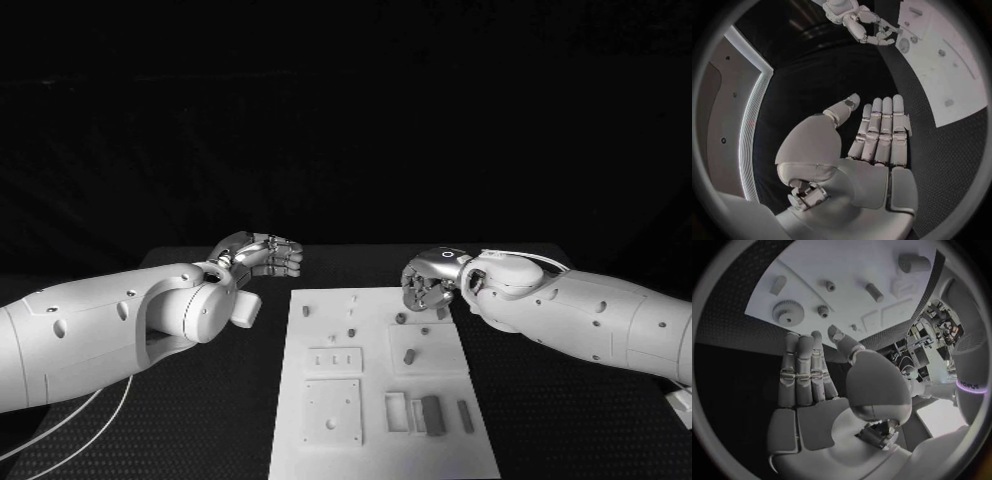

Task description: Assemble the parts on the task board

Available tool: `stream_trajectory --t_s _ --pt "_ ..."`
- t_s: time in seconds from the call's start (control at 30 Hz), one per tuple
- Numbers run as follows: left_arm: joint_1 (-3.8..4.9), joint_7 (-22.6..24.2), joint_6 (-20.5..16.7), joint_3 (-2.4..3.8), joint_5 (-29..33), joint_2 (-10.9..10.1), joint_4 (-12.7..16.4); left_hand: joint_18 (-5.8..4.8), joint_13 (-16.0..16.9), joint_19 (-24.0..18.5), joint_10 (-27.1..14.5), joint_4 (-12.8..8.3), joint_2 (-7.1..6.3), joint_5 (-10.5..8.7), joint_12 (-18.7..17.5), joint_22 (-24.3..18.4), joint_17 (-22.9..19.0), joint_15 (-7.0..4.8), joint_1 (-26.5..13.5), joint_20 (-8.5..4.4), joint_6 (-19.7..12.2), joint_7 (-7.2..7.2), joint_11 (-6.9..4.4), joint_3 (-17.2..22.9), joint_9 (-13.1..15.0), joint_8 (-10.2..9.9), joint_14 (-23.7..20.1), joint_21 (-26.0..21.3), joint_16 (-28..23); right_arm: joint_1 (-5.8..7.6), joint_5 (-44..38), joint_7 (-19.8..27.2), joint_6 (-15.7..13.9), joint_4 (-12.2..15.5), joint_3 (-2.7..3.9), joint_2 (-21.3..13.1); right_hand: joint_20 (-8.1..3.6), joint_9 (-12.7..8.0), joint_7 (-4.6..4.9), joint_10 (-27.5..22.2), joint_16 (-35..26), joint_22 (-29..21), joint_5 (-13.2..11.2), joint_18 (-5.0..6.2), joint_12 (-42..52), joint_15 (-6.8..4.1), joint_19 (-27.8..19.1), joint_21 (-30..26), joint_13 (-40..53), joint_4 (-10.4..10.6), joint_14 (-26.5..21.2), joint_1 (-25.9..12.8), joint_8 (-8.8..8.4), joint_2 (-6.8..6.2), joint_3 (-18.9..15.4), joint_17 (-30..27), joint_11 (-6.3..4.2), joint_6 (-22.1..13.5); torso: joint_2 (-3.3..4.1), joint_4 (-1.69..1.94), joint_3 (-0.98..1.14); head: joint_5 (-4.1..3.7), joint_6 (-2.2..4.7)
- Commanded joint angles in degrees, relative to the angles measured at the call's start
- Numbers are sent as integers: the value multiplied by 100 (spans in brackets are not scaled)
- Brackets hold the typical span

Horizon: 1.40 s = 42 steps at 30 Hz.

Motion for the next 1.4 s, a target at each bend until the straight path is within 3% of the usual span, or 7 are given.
stream_trajectory --t_s 0.03,0.17,0.2,0.23,0.6,0.93,1.4 --pt "30 101 136 9 22 -6 47 -79 -10 -44 -13 -28 0 11 -25 8 7 26 -81 11 -13 44 35 10 -10 -37 -37 -26 -33 -19 -315 21 73 23 2 -1 -65 -9 -41 35 382 172 17 34 276 -96 62 281 392 -4 43 -53 -46 -45 -61 221 -47 40 129 66 7 -39 -13" --pt "34 98 151 13 22 1 67 -83 -14 -61 -22 -27 -5 11 -48 7 11 28 -95 14 -21 50 42 13 -18 -48 -54 -40 -58 -101 -314 13 51 -29 2 44 -190 4 -130 -230 1648 175 -10 34 1552 -202 64 1062 2095 0 -35 -85 -107 -80 -108 1071 -130 89 195 86 12 -69 2" --pt "36 98 152 14 22 1 74 -84 -15 -65 -25 -28 -7 11 -54 6 12 28 -97 15 -24 51 43 14 -20 -50 -58 -44 -64 -117 -321 9 40 -35 2 49 -264 8 -128 -589 2086 136 -10 34 2126 -211 60 1421 2859 14 -147 -55 -131 33 -63 1367 -125 108 214 89 13 -71 5" --pt "37 94 165 15 22 1 79 -85 -16 -67 -27 -28 -9 11 -58 6 13 29 -100 15 -26 52 44 15 -21 -52 -61 -46 -68 -128 -321 10 36 -48 2 59 -264 7 -124 -671 2122 152 6 29 2225 -191 -1 1493 3024 10 -200 -97 -146 -40 -73 1391 -128 98 226 92 14 -74 10" --pt "40 88 200 20 21 -6 91 -90 -21 -81 -38 -25 -16 8 -87 6 21 35 -118 20 -39 60 54 16 -31 -66 -78 -61 -98 -184 -470 -79 -3 -108 3 96 -366 45 -60 -1197 2822 144 26 34 3355 -138 -208 2417 4736 8 -301 -154 -245 -35 98 1586 -70 106 328 112 26 -109 11" --pt "45 78 215 23 21 -20 90 -91 -22 -85 -40 -21 -17 8 -98 7 26 38 -127 22 -44 63 57 16 -35 -71 -82 -66 -109 -197 -525 -87 22 -155 3 95 -404 76 -68 -1259 3012 137 23 34 3690 -139 -221 2609 5050 10 -222 -159 -233 73 149 1687 -76 173 399 124 32 -135 5" --pt "55 57 252 26 21 -4 64 -92 -24 -91 -44 -14 -20 8 -115 8 33 43 -140 25 -52 68 61 16 -41 -79 -89 -74 -126 -207 -654 -107 19 -197 3 128 -423 118 -115 -1256 3106 133 23 34 3764 -173 -260 2711 5119 -5 -182 -169 -176 362 192 1729 -118 320 441 133 42 -139 16"
